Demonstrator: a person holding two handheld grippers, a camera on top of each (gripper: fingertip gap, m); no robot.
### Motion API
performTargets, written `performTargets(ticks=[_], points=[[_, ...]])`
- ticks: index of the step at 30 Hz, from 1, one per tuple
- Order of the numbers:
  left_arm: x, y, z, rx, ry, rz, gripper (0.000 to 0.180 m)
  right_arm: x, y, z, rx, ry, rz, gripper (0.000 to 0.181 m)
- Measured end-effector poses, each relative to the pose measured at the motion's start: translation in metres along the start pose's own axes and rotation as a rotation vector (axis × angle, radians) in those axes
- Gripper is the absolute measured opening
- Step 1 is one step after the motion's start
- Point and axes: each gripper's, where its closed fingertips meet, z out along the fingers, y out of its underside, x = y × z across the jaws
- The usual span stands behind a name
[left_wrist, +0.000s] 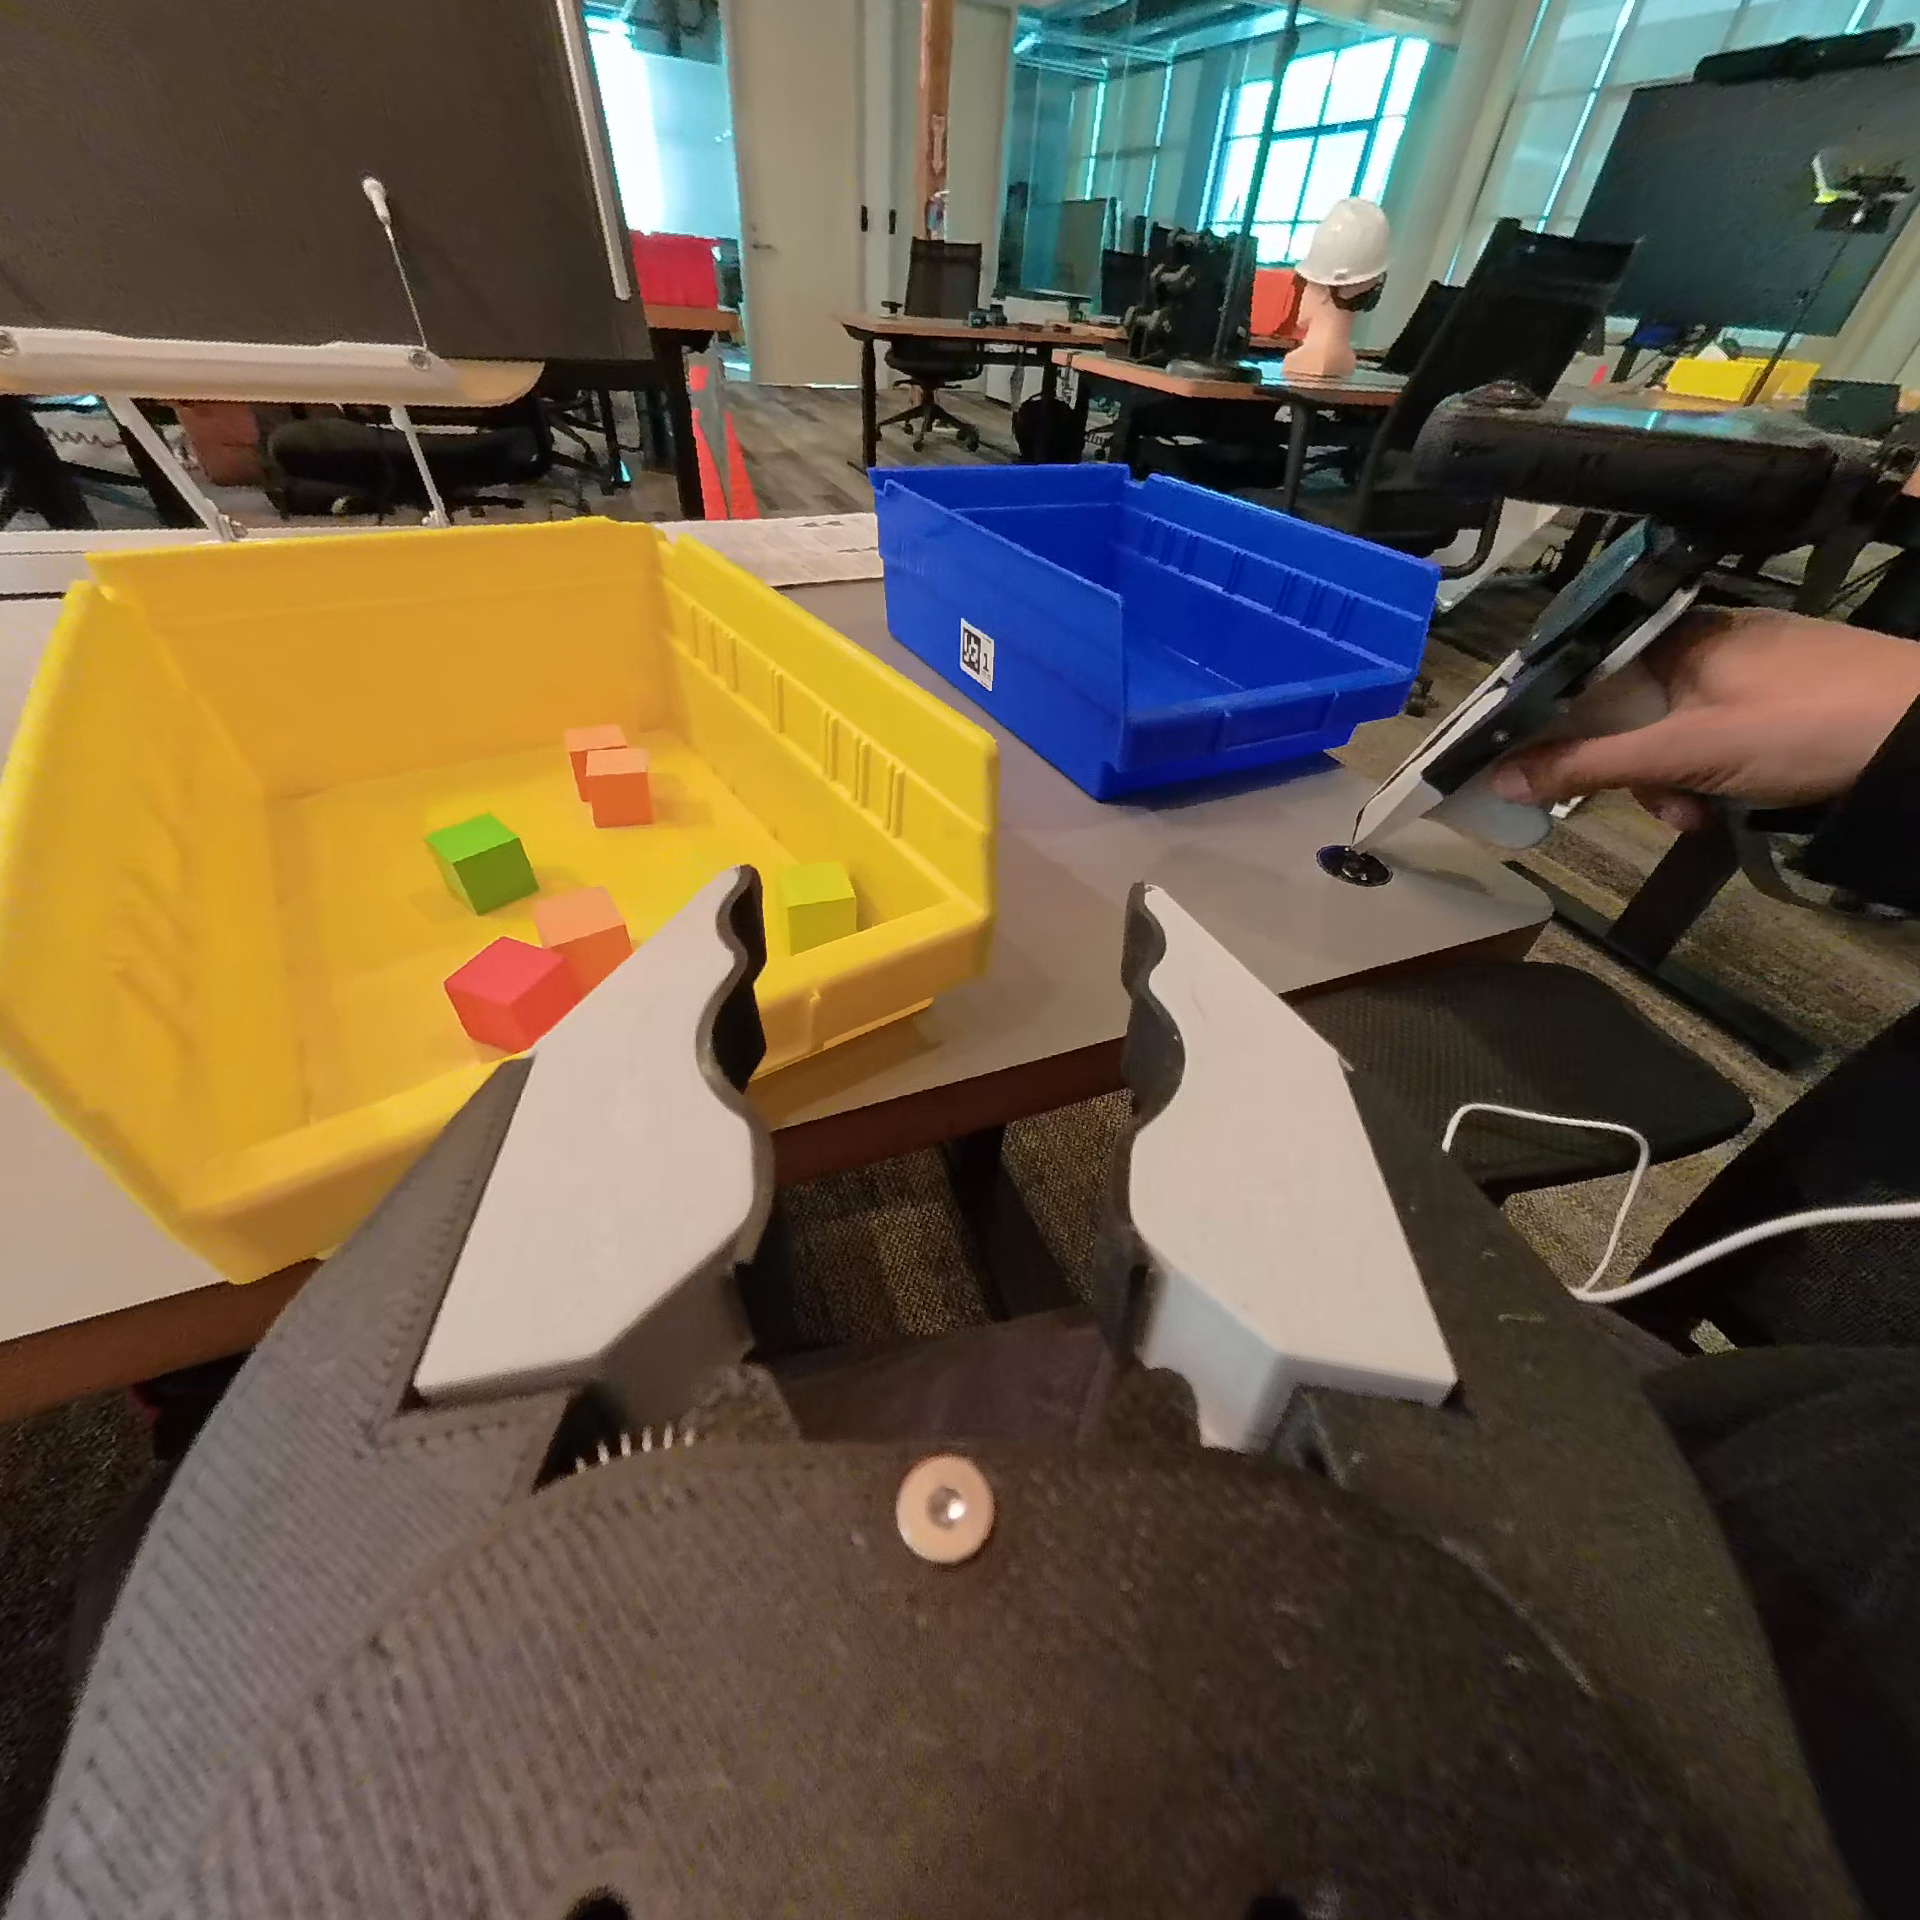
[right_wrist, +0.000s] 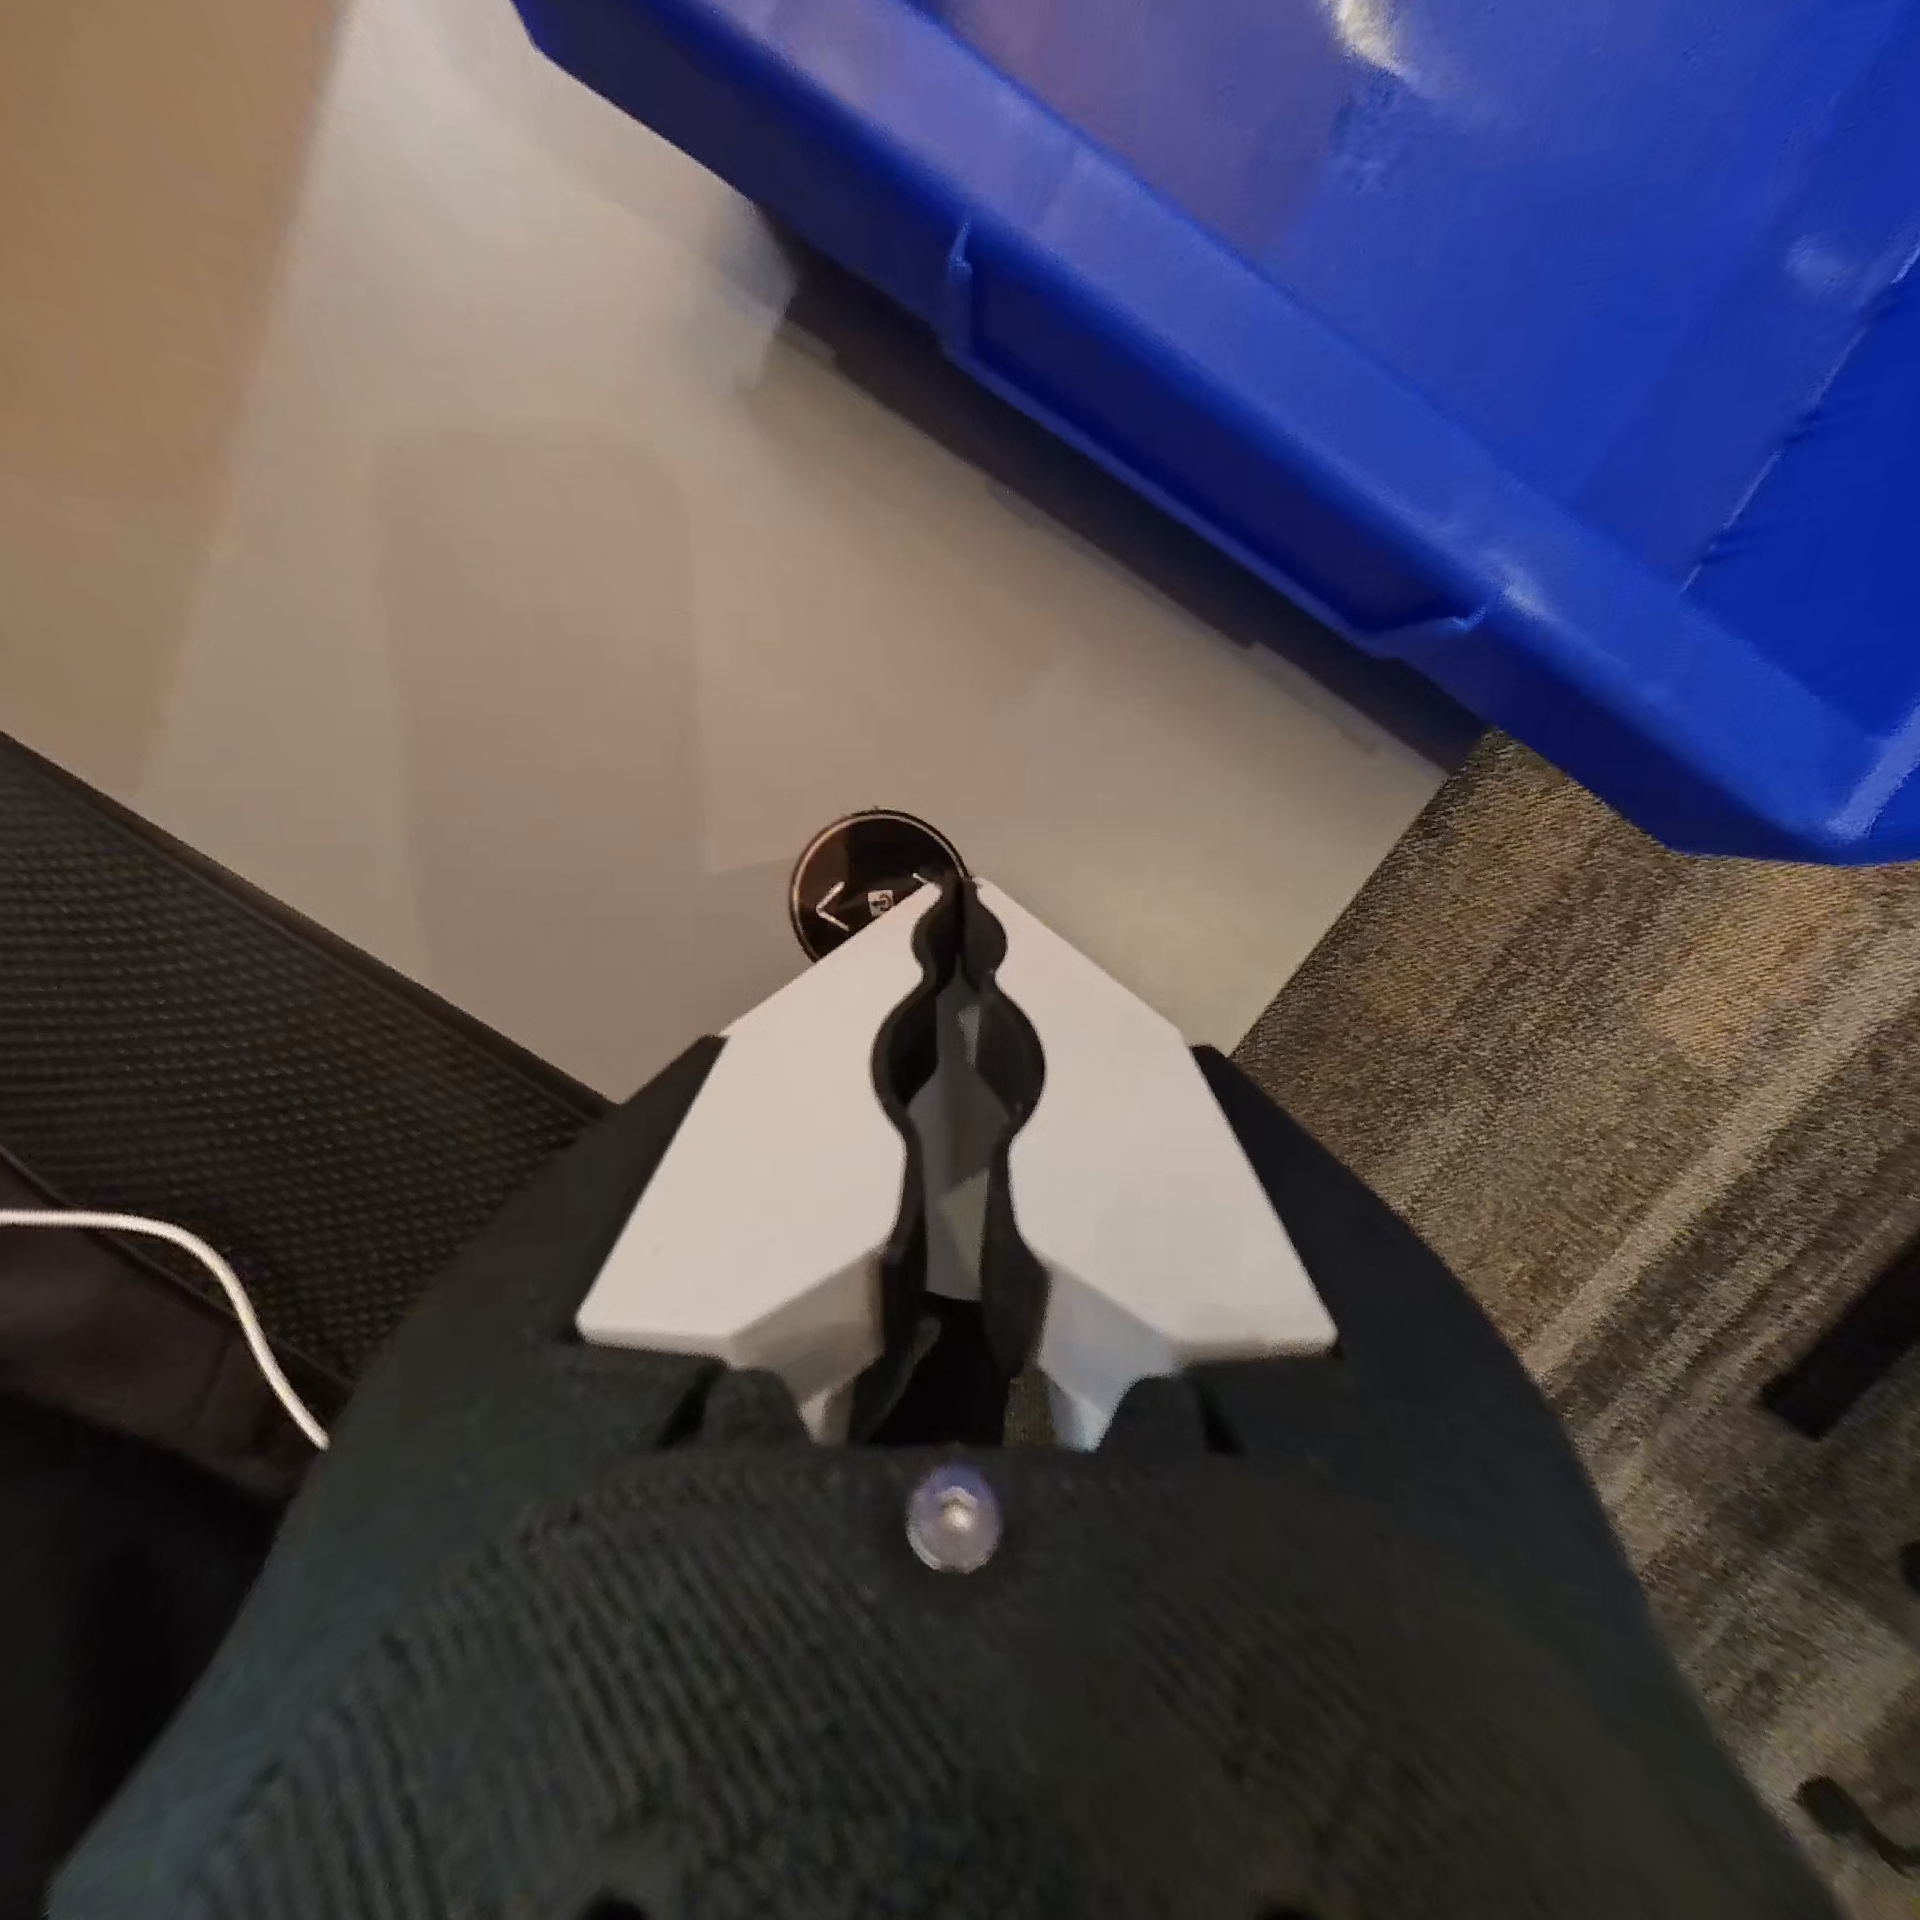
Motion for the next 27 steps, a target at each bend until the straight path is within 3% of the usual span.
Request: performTargets(ticks=[27], points=[[0.001, -0.002, 0.0, -0.006, -0.011, 0.016, 0.066, -0.005, -0.001, 0.003, 0.0, -0.044, -0.003, 0.0]])
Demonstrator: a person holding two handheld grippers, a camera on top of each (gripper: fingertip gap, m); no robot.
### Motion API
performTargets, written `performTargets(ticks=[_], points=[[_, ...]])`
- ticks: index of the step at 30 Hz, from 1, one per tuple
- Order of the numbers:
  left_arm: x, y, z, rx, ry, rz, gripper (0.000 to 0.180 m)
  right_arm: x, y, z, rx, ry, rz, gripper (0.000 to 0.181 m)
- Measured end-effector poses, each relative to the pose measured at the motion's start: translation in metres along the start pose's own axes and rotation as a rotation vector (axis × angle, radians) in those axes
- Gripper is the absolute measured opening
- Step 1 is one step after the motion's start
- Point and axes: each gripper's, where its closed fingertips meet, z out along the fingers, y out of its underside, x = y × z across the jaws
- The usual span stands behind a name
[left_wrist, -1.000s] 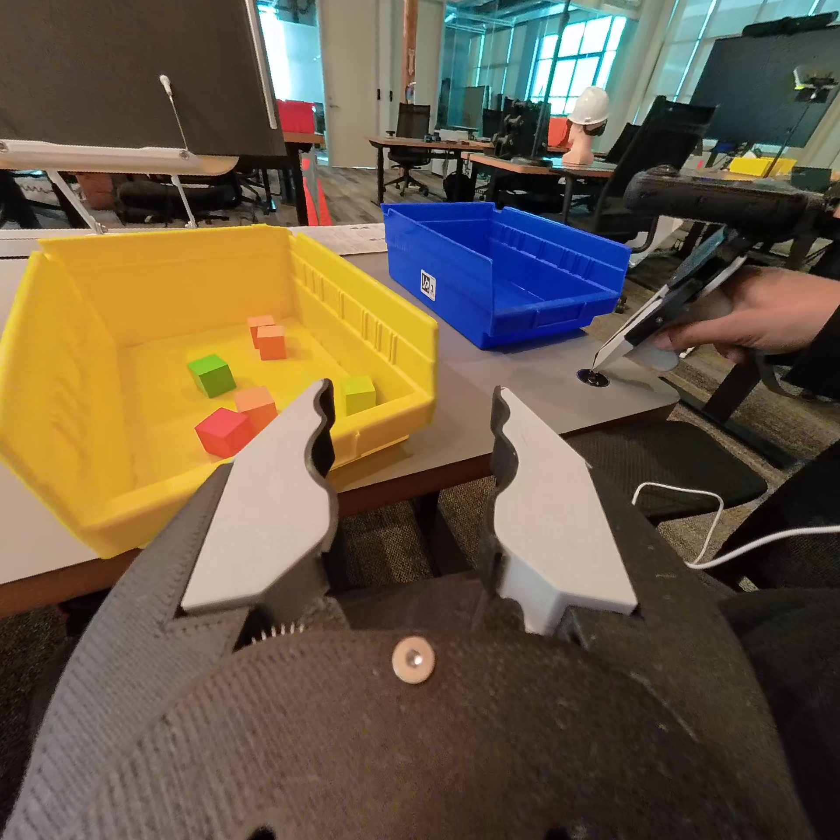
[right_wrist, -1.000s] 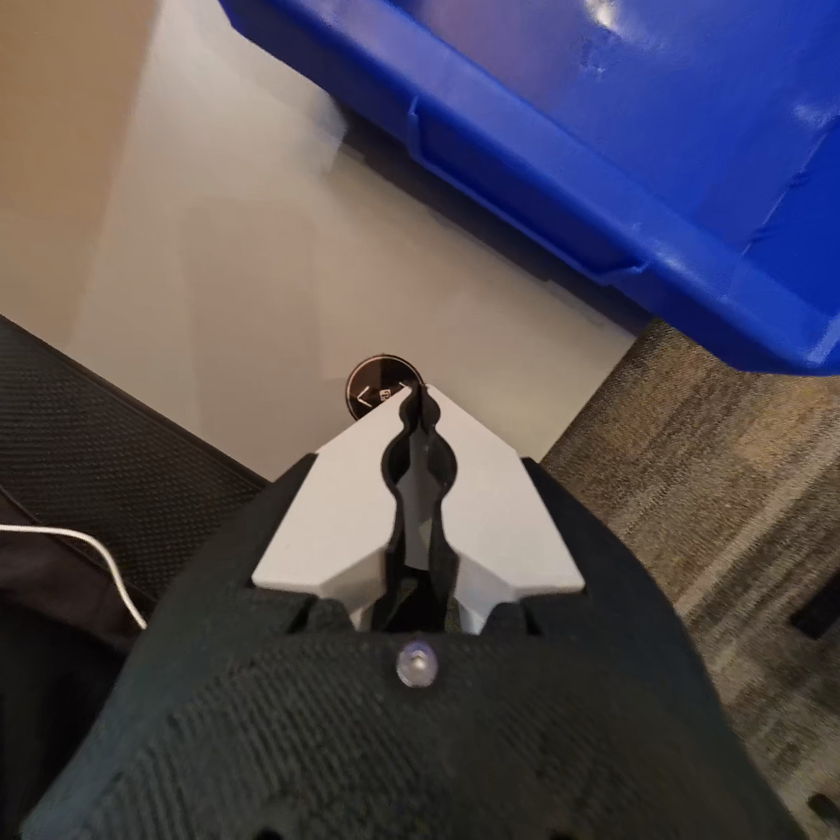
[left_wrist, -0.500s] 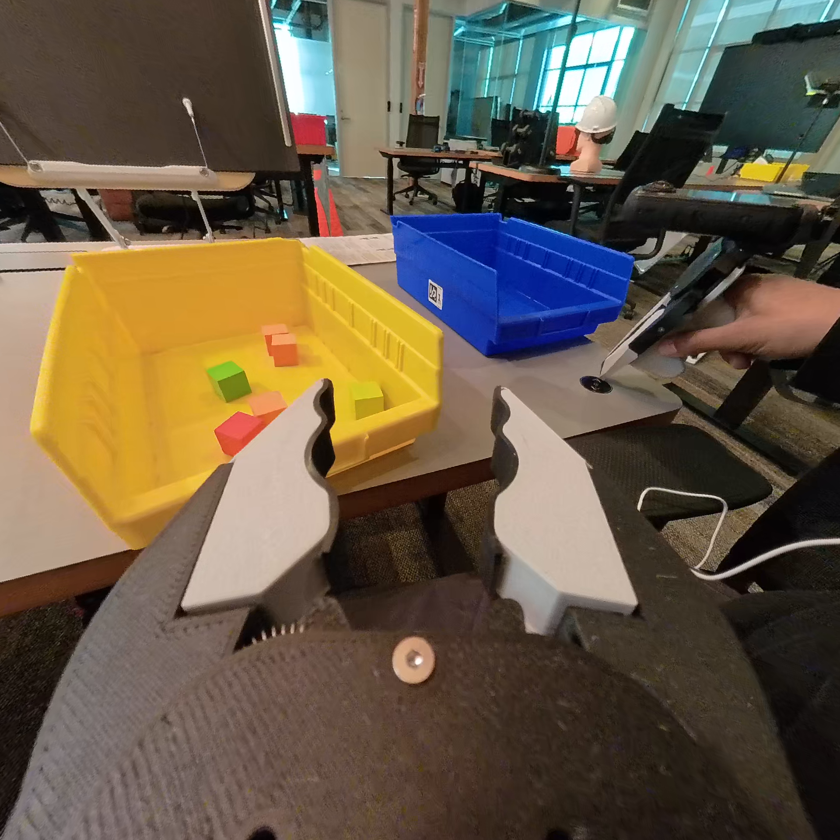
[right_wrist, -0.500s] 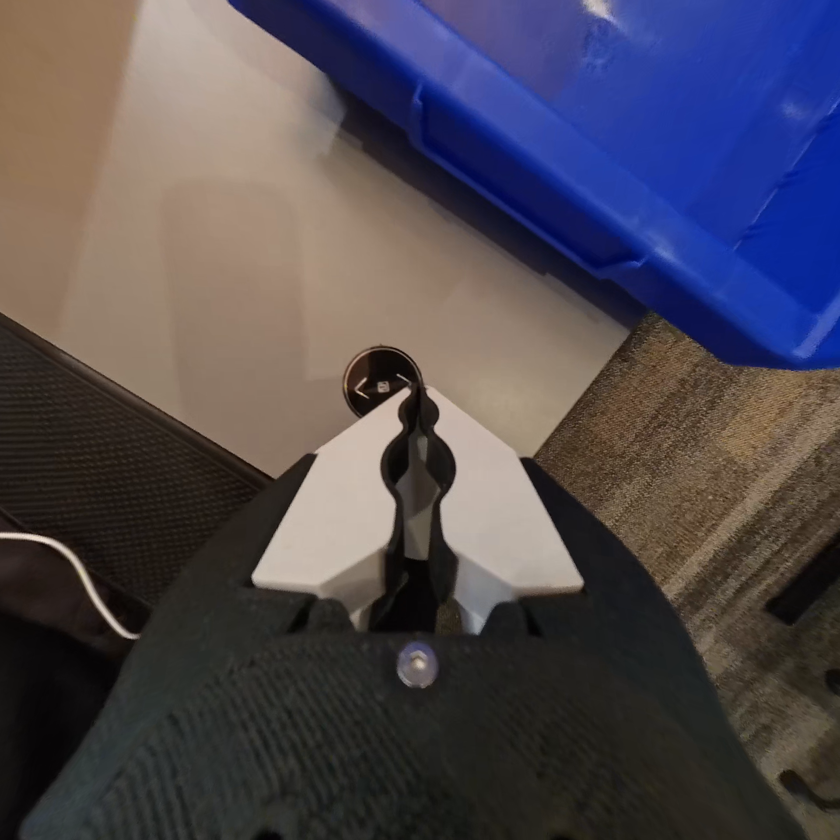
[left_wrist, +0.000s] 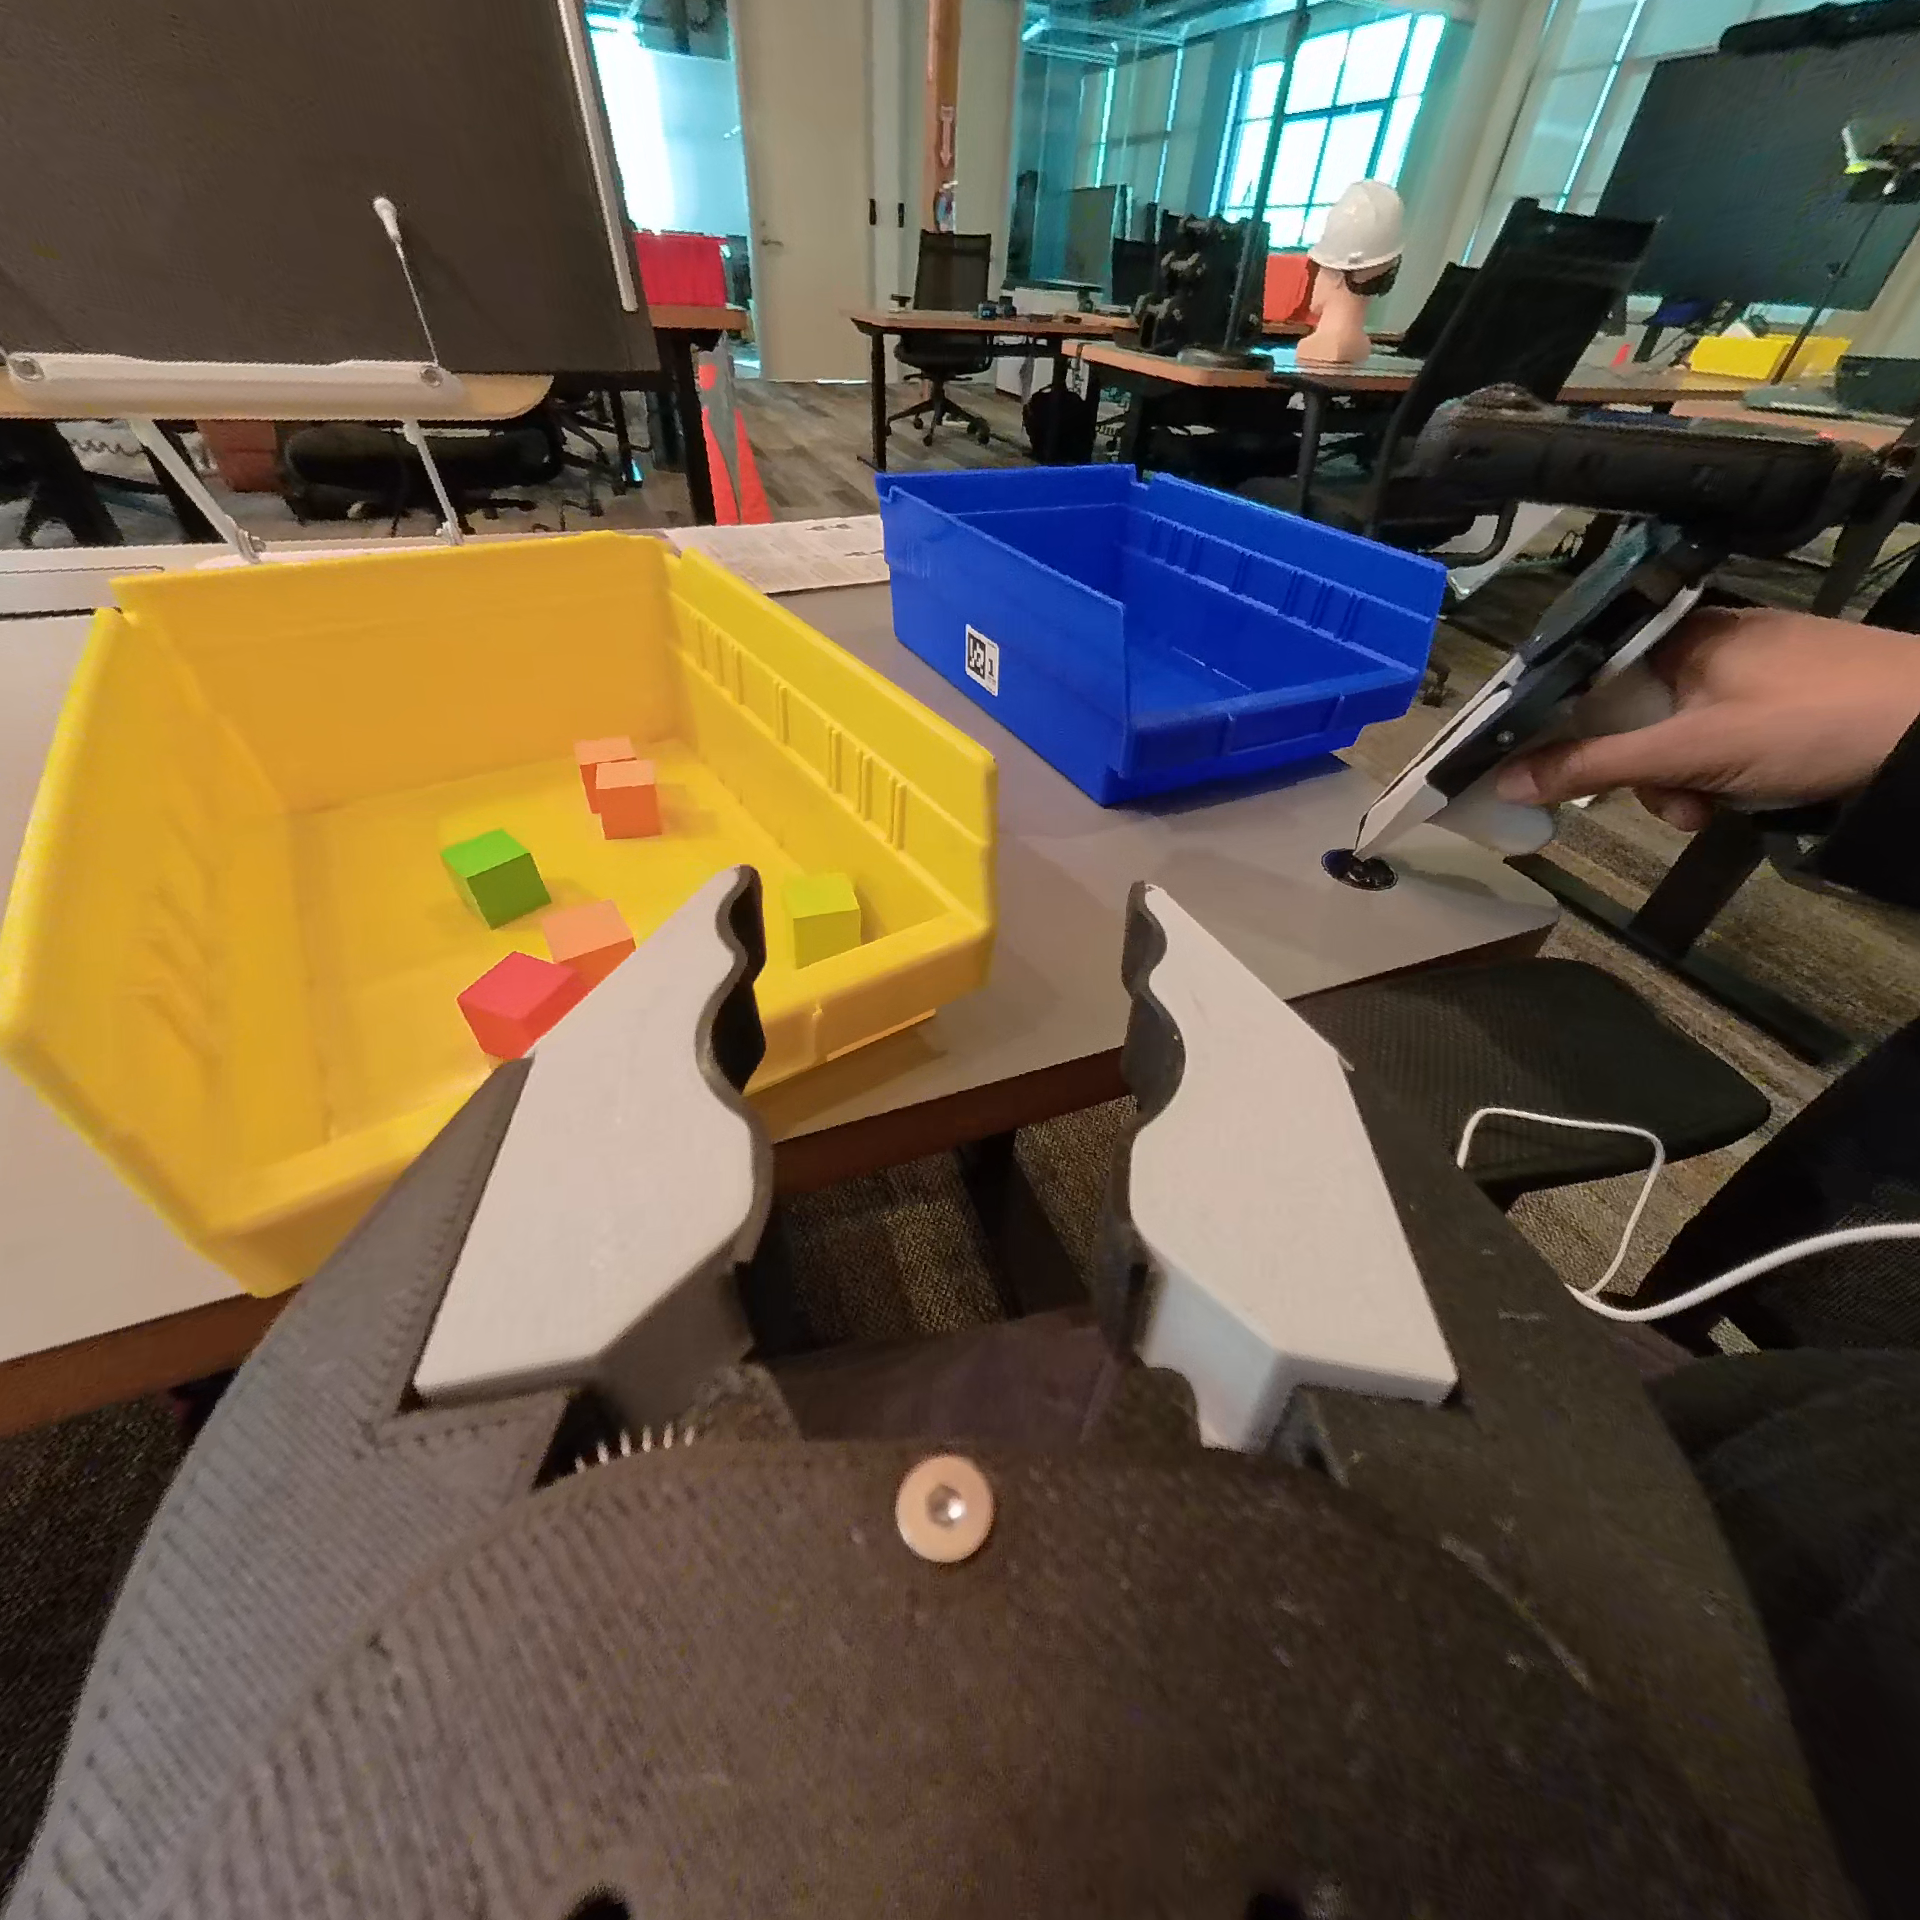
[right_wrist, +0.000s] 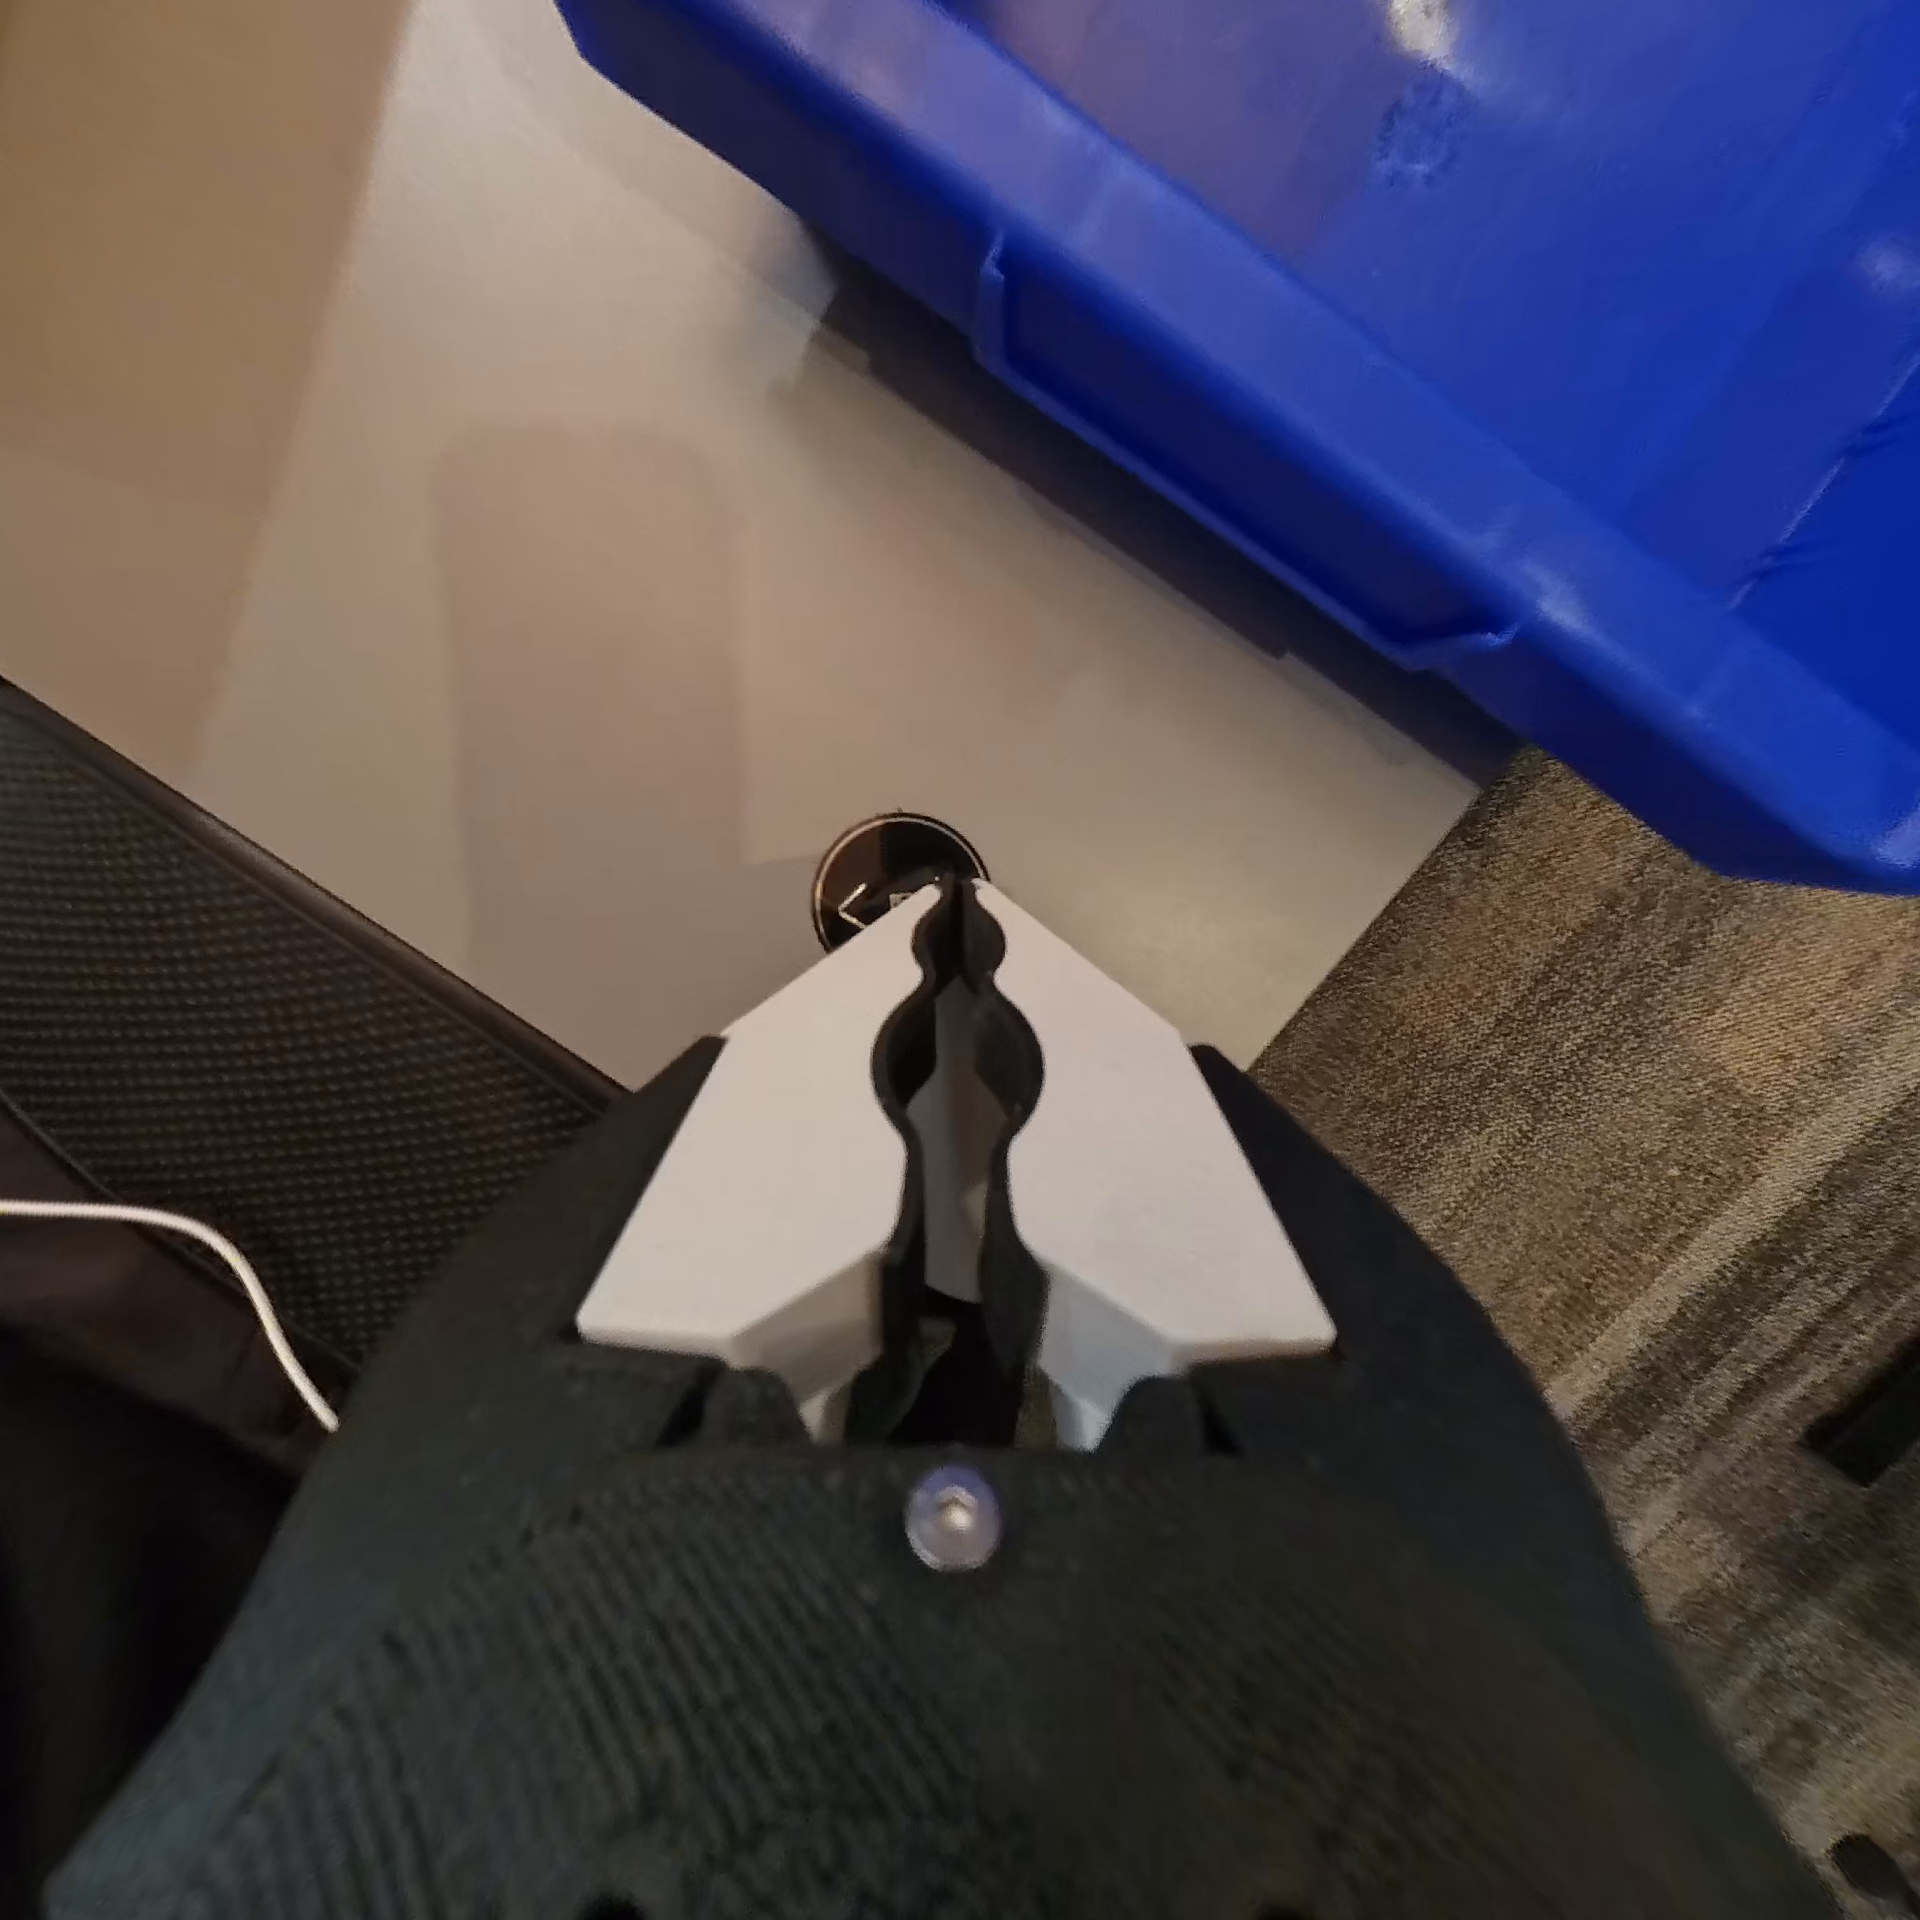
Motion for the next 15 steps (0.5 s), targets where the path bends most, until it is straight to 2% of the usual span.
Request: performTargets(ticks=[5, 9, 15], points=[[0.0, 0.0, -0.001, -0.006, -0.009, 0.015, 0.066, 0.006, -0.004, -0.002, 0.024, 0.067, -0.037, 0.0], [-0.002, 0.002, -0.002, -0.011, -0.014, 0.001, 0.066, 0.007, -0.03, -0.02, 0.182, 0.065, -0.025, 0.0], [-0.002, 0.007, 0.005, -0.033, -0.012, 0.003, 0.066, -0.001, -0.046, -0.027, 0.285, -0.012, -0.005, 0.0]])
